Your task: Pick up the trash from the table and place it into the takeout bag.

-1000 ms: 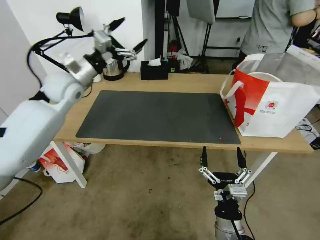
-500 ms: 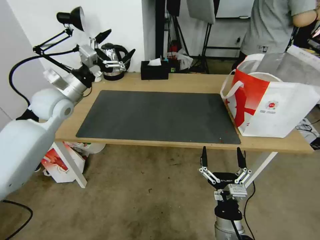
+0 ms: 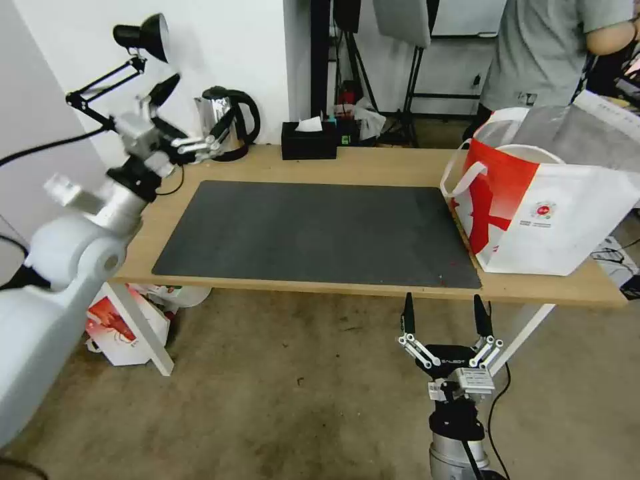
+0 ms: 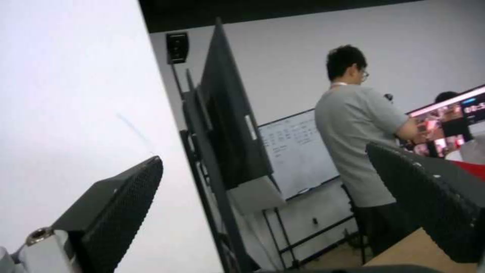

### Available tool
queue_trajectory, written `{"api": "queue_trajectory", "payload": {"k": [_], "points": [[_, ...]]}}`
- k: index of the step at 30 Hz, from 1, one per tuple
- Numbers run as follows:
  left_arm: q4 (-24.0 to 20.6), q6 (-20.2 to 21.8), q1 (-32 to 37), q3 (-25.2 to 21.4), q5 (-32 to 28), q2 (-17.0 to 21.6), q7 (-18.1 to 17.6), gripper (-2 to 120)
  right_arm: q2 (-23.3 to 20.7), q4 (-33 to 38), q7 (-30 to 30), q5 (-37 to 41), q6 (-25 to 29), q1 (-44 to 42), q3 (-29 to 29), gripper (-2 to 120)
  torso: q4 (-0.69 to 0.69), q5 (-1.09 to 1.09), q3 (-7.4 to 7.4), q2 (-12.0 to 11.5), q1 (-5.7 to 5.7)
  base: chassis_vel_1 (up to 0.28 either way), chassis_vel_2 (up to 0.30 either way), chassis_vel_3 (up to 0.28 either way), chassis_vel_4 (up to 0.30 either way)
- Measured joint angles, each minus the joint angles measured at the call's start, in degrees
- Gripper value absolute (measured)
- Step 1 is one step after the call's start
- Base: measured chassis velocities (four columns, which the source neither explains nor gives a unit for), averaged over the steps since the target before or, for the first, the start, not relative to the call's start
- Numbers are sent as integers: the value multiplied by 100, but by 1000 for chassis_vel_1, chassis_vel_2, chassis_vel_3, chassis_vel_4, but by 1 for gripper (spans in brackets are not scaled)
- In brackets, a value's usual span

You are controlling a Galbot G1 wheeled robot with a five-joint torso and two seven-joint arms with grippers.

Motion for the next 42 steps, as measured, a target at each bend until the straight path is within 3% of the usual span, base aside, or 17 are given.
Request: {"api": "queue_trajectory", "payload": {"k": [5,9,17,32,42], "points": [[-186,-1,437,-355,17,-61,-9,100,0,0,0,0,0,0,-1,100,1,-1,0,0,0,0,0,0,0],[-576,15,1206,-961,73,-342,-8,100,0,0,0,0,0,0,-1,100,1,0,0,0,0,0,0,0,0],[-1037,17,1821,-1448,141,-778,12,100,0,0,0,0,0,0,0,100,0,1,0,0,0,0,0,0,0],[-1539,-17,2508,-1884,276,-1371,8,100,0,0,0,0,0,0,0,100,0,1,0,0,0,0,0,0,0],[-1782,-257,3262,-2055,477,-2076,34,100,0,0,0,0,0,0,0,100,1,0,0,0,-1,0,0,0,0]]}}
